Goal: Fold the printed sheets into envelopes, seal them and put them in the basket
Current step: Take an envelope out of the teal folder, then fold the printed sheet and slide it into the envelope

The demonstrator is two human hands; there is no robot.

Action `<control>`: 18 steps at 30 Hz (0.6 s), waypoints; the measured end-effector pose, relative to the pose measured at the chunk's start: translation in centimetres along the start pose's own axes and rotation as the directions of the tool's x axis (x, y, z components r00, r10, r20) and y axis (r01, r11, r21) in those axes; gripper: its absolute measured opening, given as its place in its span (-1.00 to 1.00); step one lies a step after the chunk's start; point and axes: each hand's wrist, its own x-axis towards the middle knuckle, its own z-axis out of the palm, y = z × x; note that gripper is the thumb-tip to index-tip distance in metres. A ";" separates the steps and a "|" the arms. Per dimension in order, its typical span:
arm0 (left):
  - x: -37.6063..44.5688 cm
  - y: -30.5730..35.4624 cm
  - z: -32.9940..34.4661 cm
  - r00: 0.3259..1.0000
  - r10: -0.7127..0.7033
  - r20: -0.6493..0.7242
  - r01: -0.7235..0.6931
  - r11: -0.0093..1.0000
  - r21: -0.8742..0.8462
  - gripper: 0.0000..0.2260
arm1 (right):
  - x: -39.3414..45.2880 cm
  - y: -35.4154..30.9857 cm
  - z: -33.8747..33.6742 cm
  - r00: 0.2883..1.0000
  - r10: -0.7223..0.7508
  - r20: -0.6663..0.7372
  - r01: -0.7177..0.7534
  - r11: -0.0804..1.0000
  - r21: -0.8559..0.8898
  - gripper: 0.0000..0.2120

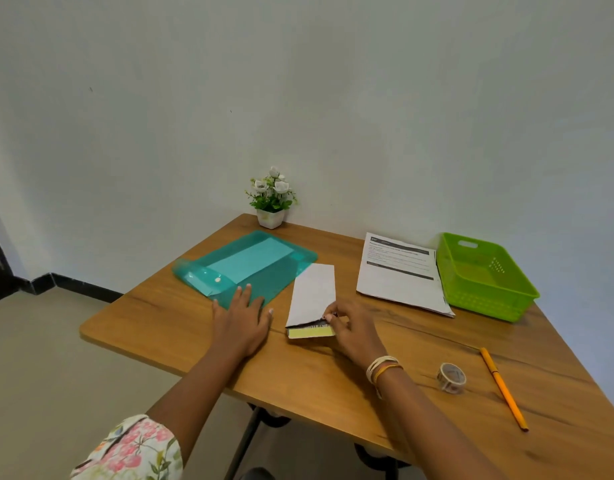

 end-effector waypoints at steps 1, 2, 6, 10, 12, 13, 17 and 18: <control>0.0 0.0 0.0 1.000 -0.006 0.006 0.006 1.000 0.016 -0.50 | 0.0 0.3 0.2 0.999 0.026 0.026 -0.026 0.999 -0.018 -0.89; 0.0 0.0 0.0 1.000 -0.015 0.007 0.015 1.000 0.028 -0.49 | 0.1 0.7 0.5 0.998 0.044 0.044 -0.043 0.999 -0.030 -0.89; 0.1 -0.1 0.3 0.996 -0.087 0.014 0.087 0.996 0.035 -0.41 | 0.6 1.3 1.3 0.992 0.056 0.117 -0.047 0.996 -0.078 -0.85; 0.8 -0.3 0.6 0.993 -0.119 0.003 0.119 0.992 0.035 -0.38 | 1.6 1.2 2.6 0.990 0.010 0.144 0.004 0.995 -0.098 -0.81; 1.3 -0.4 0.9 0.995 -0.089 -0.051 0.090 0.996 0.027 -0.39 | 2.5 1.1 3.5 0.986 0.000 0.166 0.028 0.986 -0.163 -0.77; 1.5 -0.4 1.0 0.996 -0.046 -0.072 0.048 0.999 0.023 -0.38 | 2.9 1.0 3.8 0.983 -0.006 0.182 0.046 0.976 -0.215 -0.75; 2.2 0.3 1.2 0.980 0.161 -0.116 -0.154 0.986 0.065 -0.33 | 4.2 0.8 4.9 0.966 -0.027 0.255 0.111 0.940 -0.321 -0.66; 2.3 0.6 1.2 0.972 0.190 -0.138 -0.181 0.980 0.077 -0.34 | 4.3 0.9 4.8 0.969 -0.018 0.245 0.089 0.955 -0.283 -0.63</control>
